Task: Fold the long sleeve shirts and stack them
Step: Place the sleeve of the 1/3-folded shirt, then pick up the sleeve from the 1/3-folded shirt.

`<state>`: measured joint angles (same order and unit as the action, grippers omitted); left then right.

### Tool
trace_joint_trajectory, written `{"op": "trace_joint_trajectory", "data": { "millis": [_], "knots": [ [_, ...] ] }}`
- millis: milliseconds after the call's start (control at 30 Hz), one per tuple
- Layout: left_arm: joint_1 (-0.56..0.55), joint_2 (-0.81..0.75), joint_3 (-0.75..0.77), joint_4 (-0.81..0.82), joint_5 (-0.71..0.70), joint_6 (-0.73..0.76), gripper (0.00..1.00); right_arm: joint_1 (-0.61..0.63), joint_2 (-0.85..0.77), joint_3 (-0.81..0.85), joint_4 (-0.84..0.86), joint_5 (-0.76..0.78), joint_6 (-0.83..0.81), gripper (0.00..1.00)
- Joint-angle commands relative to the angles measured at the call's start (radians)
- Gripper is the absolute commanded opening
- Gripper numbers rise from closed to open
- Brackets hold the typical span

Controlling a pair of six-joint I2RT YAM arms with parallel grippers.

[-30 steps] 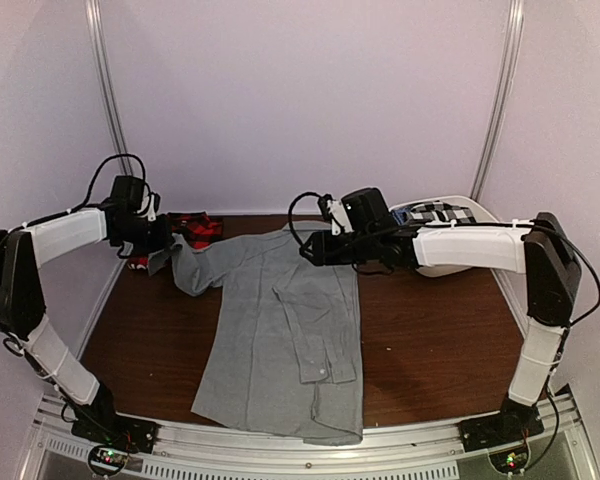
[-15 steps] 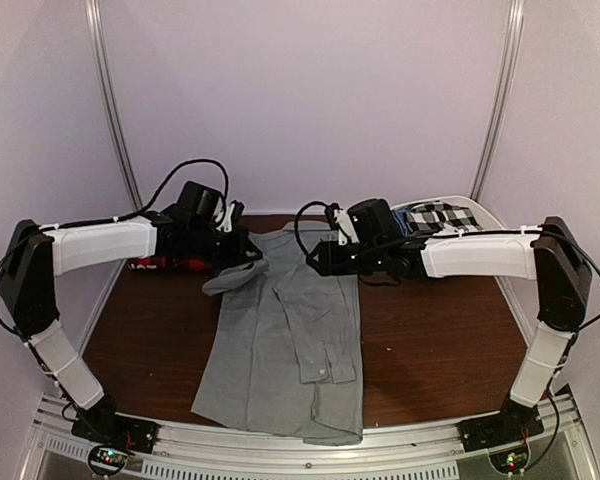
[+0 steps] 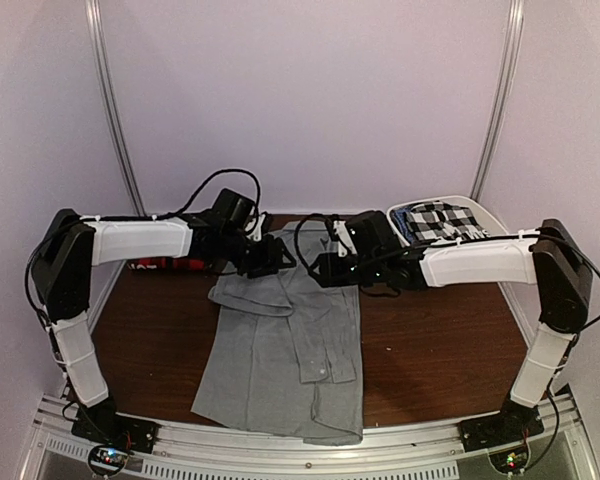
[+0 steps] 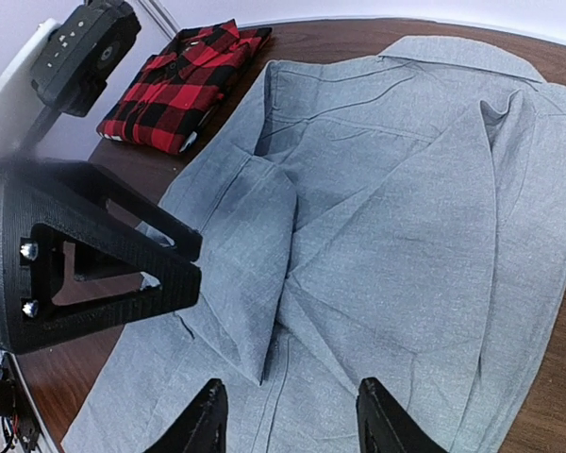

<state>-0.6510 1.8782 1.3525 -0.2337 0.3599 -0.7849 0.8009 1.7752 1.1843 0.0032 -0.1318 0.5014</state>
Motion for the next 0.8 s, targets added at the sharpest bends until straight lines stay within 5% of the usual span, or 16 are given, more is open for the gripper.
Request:
{"op": "trace_joint_trajectory", "data": {
  "millis": [0,167,767],
  "knots": [
    [0.007,-0.073,0.034,-0.088,-0.188,0.065,0.59,0.004,-0.043,-0.009,0.004,0.040,-0.004,0.48],
    [0.027,-0.095,-0.010,-0.157,-0.341,0.075,0.58,0.007,-0.064,-0.029,-0.015,0.050,-0.010,0.48],
    [0.215,-0.013,-0.209,-0.010,-0.172,0.122,0.55,0.015,-0.109,-0.075,-0.029,0.048,-0.011,0.48]
  ]
}}
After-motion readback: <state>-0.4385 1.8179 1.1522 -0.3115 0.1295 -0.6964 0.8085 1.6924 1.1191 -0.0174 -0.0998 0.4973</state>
